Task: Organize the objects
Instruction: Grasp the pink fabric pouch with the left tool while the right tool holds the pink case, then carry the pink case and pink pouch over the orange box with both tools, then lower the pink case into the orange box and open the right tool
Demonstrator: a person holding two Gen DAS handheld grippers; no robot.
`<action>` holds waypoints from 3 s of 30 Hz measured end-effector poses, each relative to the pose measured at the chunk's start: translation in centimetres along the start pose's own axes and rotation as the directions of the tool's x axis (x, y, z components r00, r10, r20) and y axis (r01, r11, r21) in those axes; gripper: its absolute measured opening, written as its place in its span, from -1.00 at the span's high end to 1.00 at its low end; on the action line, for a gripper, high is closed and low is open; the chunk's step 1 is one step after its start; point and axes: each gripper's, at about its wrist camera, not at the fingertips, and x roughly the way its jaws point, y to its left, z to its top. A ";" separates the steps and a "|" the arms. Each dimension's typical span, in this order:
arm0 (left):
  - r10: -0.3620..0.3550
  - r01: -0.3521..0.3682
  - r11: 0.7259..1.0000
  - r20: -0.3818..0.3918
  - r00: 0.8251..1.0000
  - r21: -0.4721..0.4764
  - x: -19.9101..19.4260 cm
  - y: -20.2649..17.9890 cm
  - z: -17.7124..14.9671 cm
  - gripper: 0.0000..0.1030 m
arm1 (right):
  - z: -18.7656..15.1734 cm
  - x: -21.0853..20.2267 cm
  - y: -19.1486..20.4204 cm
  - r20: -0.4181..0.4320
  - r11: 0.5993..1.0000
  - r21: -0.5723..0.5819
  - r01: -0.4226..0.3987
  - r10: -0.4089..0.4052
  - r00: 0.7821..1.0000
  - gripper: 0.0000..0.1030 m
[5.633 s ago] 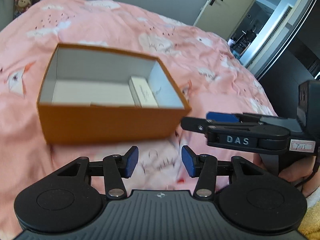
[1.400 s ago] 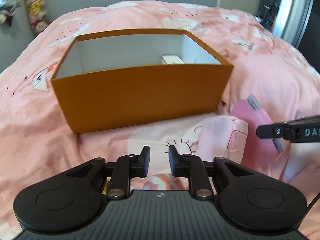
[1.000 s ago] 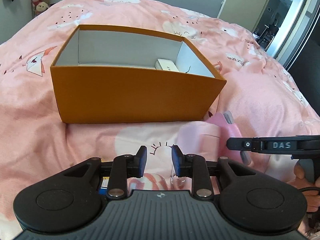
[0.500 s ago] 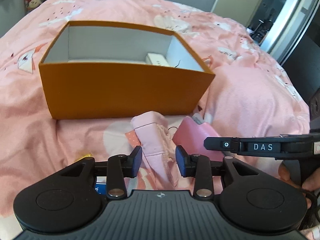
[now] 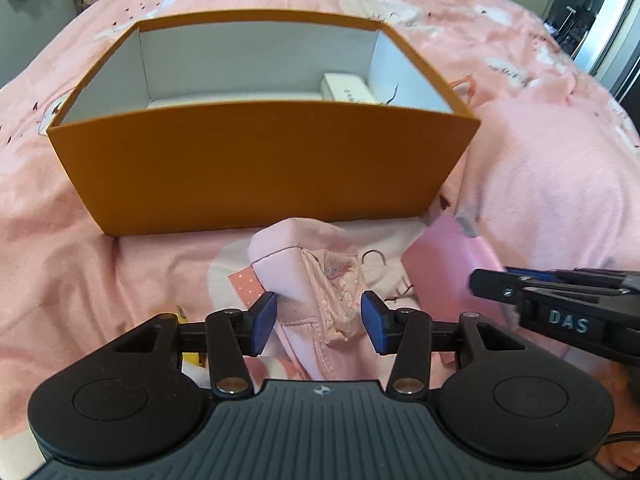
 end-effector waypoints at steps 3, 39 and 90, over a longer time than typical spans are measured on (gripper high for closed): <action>0.005 -0.006 1.000 -0.013 1.000 -0.020 0.4 0.7 0.1 0.15 | 0.6 0.2 -0.2 -0.018 1.000 -0.019 -0.002 0.002 1.000 0.53; -0.238 0.276 0.959 0.356 0.904 -0.060 -10.7 6.3 4.5 0.69 | 8.5 -9.9 6.2 0.229 0.974 -0.197 -0.112 0.157 0.961 0.60; -0.205 0.227 0.957 0.133 0.970 -0.181 4.6 13.2 18.0 0.69 | 21.1 15.6 5.7 -0.105 1.000 -0.027 -0.013 0.010 0.994 0.38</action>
